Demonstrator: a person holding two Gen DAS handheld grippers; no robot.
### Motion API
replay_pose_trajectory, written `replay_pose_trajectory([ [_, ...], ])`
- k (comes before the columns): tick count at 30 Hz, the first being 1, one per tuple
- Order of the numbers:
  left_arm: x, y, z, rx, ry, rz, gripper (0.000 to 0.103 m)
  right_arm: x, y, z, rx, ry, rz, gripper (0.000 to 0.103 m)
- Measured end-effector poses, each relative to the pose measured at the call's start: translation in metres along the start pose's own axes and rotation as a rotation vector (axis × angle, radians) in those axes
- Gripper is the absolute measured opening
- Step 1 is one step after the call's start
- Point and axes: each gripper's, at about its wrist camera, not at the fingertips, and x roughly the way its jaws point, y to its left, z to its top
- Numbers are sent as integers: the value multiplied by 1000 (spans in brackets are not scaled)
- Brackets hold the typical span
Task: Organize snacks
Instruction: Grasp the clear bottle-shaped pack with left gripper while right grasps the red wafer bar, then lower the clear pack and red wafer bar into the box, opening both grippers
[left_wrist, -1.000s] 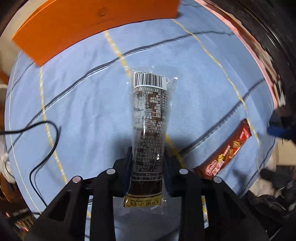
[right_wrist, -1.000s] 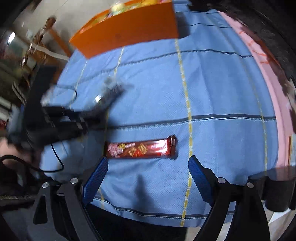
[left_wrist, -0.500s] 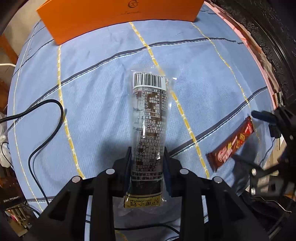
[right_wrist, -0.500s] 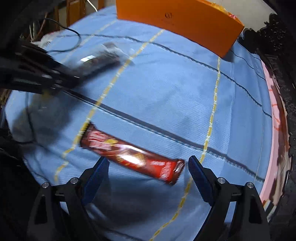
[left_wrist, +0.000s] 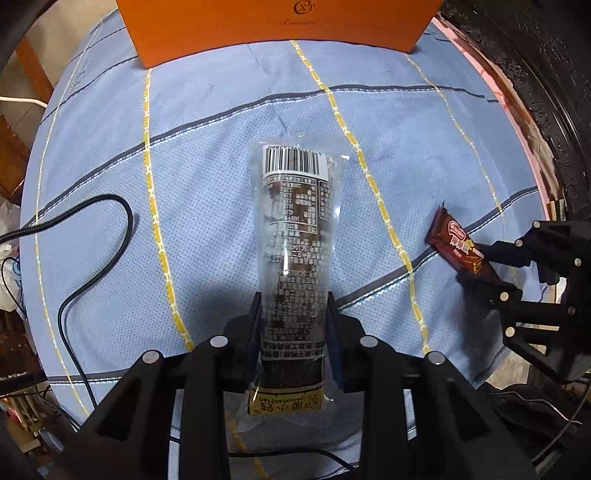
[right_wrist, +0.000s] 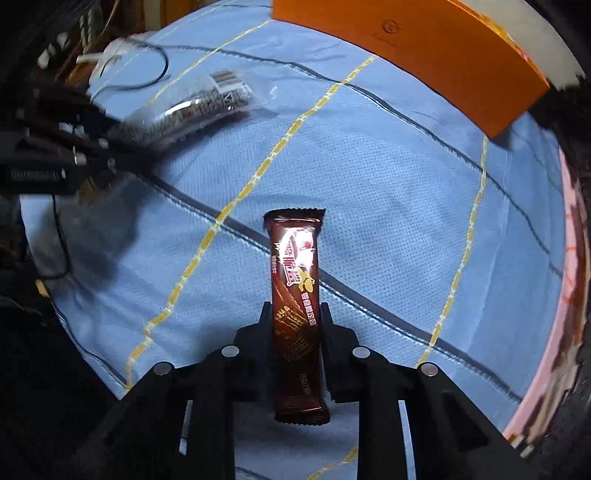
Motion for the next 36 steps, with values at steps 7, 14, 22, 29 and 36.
replay_pose_trajectory([
  [7, -14, 0, 7, -5, -35, 2, 30, -35, -39, 3, 153, -101, 50, 23],
  [14, -41, 3, 23, -9, -88, 0, 30, -67, -47, 24, 162, -204, 73, 23],
  [22, -91, -4, 77, -21, -217, 26, 30, -98, -61, 68, 140, -319, 64, 23],
  [29, -119, 8, 152, -59, -296, 50, 30, -125, -110, 140, 153, -419, 37, 23],
  [36, -116, 32, 238, -144, -294, 80, 30, -120, -154, 227, 167, -476, 71, 24],
])
